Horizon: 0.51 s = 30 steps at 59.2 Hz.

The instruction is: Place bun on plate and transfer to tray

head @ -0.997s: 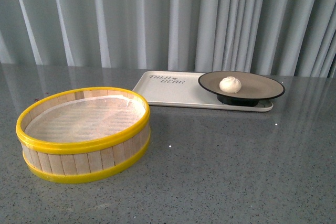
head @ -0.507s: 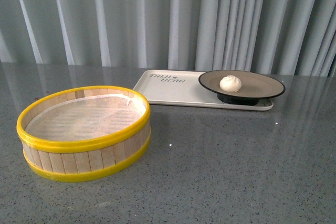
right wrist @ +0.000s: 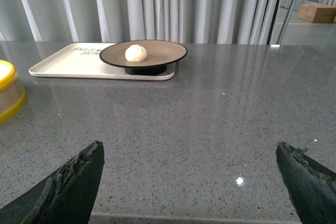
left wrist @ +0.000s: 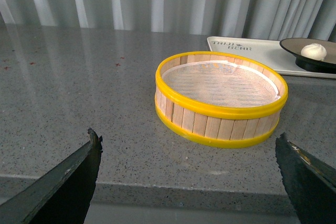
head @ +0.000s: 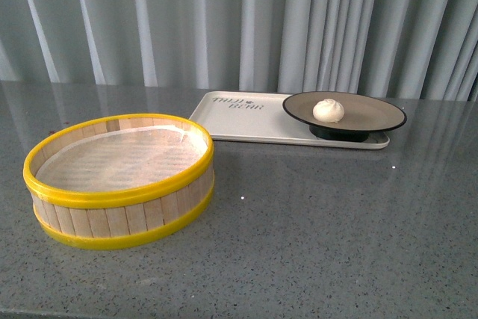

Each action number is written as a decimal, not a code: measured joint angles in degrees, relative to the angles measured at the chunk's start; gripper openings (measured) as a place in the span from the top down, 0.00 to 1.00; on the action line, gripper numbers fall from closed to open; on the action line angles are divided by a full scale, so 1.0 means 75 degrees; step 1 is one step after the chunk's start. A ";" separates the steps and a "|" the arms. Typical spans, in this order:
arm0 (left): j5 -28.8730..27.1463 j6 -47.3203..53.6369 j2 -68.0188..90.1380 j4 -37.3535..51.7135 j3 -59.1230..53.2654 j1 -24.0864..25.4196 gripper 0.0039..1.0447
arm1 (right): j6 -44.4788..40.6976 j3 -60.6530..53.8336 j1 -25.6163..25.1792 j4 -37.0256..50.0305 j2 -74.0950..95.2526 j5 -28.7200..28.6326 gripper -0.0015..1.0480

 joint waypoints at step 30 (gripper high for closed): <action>0.0000 0.0000 0.0000 0.0000 0.0000 0.0000 0.06 | 0.0000 0.0000 0.0000 0.0000 0.0000 0.0000 0.08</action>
